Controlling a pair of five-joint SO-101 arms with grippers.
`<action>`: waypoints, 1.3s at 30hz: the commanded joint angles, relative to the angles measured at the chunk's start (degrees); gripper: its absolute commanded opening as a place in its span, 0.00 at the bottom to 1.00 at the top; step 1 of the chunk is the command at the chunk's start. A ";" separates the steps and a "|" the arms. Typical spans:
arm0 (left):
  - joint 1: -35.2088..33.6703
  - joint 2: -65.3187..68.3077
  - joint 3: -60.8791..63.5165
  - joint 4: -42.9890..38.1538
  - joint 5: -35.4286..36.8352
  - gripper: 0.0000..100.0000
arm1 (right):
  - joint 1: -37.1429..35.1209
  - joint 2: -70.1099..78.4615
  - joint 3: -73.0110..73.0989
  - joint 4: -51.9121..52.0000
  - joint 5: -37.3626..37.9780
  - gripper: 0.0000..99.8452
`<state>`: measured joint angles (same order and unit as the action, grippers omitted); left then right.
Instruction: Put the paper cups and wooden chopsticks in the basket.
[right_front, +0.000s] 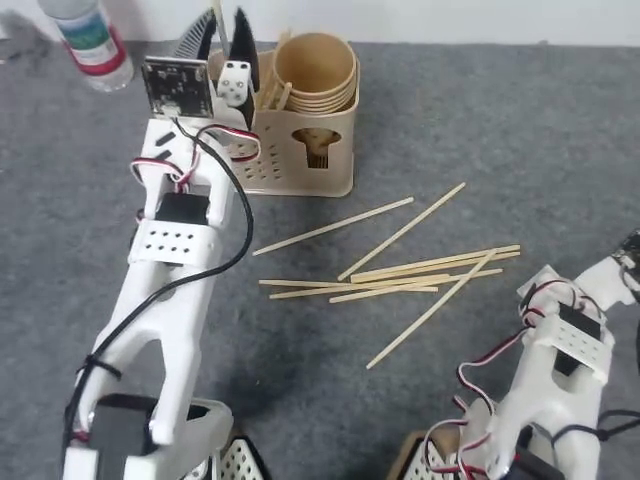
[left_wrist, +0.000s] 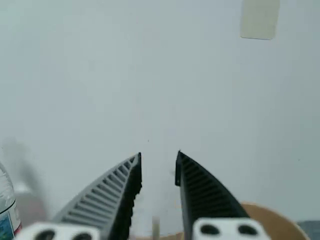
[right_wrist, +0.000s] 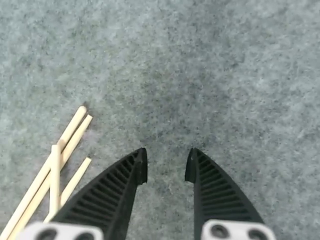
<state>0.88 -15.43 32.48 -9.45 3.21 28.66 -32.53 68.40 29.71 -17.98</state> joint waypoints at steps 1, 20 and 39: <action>0.00 -2.55 -2.68 2.02 0.79 0.12 | -0.57 -1.80 -2.64 -0.92 -0.35 0.14; 16.70 -6.07 -2.42 54.42 -19.52 0.12 | -0.57 -1.80 -2.64 -0.92 -0.35 0.14; 16.97 35.78 -33.54 72.62 -42.46 0.12 | -0.75 -1.80 -2.64 -0.92 -0.35 0.14</action>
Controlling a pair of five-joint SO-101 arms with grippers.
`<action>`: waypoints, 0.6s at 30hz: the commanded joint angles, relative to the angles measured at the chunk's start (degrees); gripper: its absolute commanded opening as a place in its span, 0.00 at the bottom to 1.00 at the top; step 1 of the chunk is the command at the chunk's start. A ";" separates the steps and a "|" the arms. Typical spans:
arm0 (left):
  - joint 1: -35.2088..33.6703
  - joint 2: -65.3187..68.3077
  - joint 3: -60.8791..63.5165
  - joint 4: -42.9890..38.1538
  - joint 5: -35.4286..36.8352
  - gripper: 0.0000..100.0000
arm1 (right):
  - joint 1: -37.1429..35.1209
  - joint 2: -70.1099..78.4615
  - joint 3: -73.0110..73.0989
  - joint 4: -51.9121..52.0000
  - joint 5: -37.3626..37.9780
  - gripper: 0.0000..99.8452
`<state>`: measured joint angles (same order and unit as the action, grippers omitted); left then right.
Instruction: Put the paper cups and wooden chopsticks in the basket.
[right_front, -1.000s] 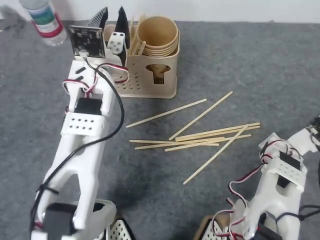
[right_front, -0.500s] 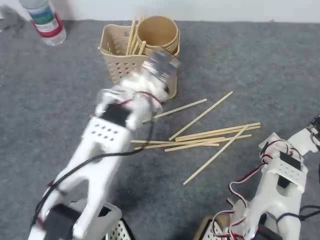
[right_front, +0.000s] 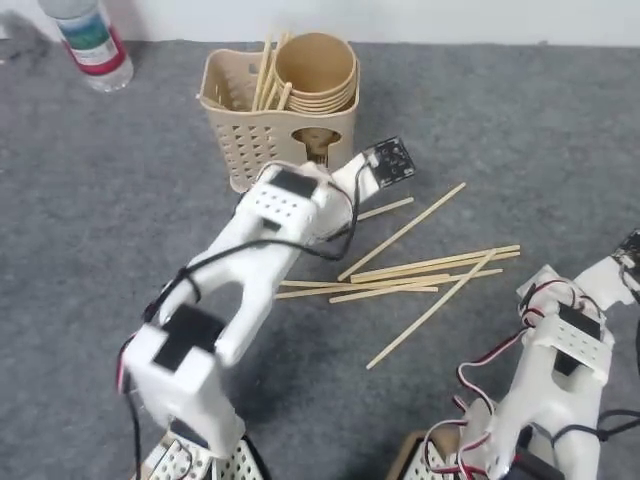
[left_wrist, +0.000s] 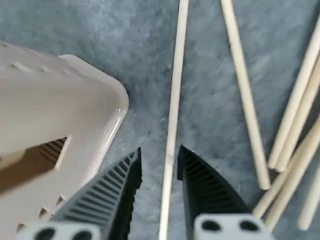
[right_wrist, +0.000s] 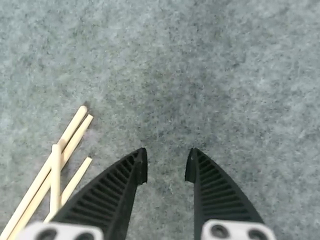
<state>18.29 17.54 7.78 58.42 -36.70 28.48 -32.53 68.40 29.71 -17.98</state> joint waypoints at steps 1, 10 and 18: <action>-0.53 4.75 -11.82 6.51 -2.90 0.12 | -0.57 -1.80 -2.64 -0.92 -0.35 0.14; 0.35 24.44 -39.25 23.74 -2.99 0.12 | -0.57 -1.80 -2.64 -0.84 -0.35 0.14; 0.79 39.12 -59.38 32.18 -2.90 0.12 | -0.57 -1.80 -2.64 -0.75 -0.35 0.14</action>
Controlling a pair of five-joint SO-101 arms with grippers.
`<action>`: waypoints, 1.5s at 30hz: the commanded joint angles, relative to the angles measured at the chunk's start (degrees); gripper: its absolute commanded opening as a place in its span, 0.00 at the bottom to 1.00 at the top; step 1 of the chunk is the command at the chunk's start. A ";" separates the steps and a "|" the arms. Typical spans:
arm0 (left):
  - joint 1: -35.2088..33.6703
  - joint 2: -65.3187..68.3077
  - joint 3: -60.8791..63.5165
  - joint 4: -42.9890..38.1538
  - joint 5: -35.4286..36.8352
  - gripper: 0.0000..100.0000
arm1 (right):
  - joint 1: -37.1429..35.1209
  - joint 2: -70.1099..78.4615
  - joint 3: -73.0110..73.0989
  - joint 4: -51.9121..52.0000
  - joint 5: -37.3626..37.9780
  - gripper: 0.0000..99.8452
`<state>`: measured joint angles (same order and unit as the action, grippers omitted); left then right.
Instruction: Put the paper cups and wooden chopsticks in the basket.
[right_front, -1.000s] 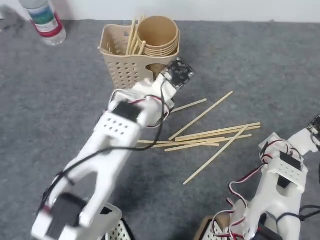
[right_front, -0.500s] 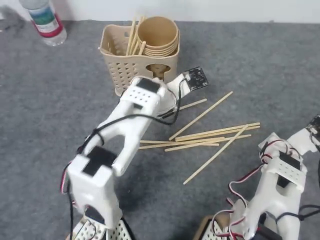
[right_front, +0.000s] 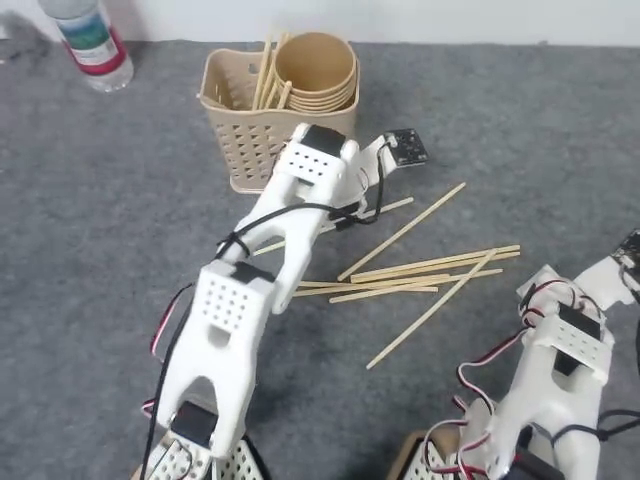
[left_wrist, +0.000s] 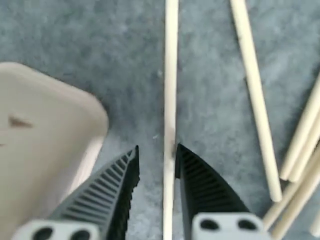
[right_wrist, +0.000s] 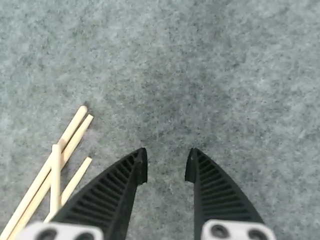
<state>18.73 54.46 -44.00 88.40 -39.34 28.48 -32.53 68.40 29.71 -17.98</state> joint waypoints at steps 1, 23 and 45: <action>0.35 3.96 -9.71 2.99 -0.26 0.12 | -0.57 -1.80 -2.64 -0.75 -0.35 0.14; 2.20 16.79 -28.97 12.31 0.18 0.01 | -0.75 -1.80 -2.64 -0.84 -0.35 0.14; 12.22 -40.26 -6.55 9.85 17.05 0.01 | 1.10 -1.89 -2.64 -0.48 4.04 0.14</action>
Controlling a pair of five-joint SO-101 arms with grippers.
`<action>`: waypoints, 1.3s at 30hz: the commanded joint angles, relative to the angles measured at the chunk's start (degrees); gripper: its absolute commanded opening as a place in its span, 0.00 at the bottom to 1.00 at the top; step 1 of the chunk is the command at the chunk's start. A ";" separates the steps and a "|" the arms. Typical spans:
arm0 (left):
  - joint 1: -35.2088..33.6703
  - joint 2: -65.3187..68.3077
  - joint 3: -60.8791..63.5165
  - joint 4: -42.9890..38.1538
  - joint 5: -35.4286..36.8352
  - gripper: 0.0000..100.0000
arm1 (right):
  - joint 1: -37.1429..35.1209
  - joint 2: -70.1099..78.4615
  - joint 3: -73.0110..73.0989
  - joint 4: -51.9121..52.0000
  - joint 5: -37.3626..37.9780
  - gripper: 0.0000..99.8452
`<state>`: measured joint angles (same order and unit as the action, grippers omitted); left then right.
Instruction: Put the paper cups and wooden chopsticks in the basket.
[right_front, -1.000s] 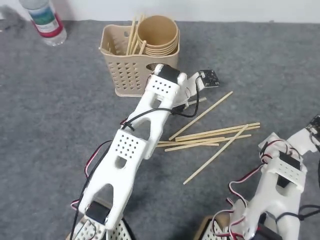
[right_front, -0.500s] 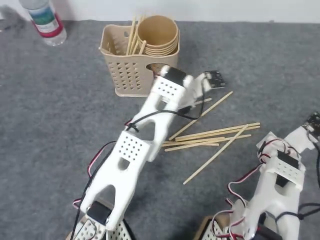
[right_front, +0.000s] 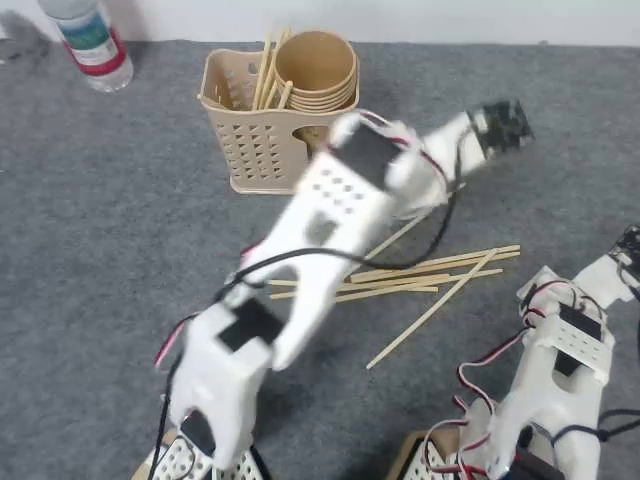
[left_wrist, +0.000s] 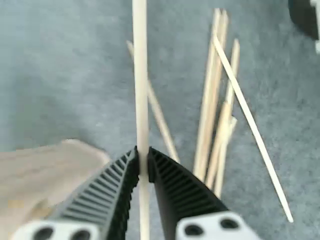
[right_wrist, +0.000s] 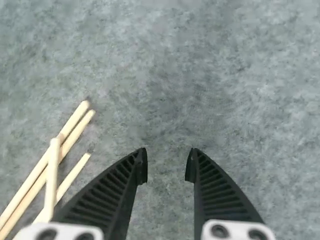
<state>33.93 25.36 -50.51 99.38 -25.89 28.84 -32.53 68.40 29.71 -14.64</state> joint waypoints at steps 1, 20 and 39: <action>-4.31 -13.80 -0.04 -2.90 5.63 0.01 | 0.75 -1.89 -2.64 -0.48 0.70 0.14; -34.11 -20.66 9.36 -43.16 34.99 0.01 | -1.19 -1.80 -2.64 -0.92 0.79 0.14; -34.90 -20.22 39.60 -65.14 35.87 0.13 | -3.21 -1.63 -2.64 -1.01 1.05 0.14</action>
<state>-0.44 5.67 -10.15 31.08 9.45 26.20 -32.53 68.40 29.71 -14.64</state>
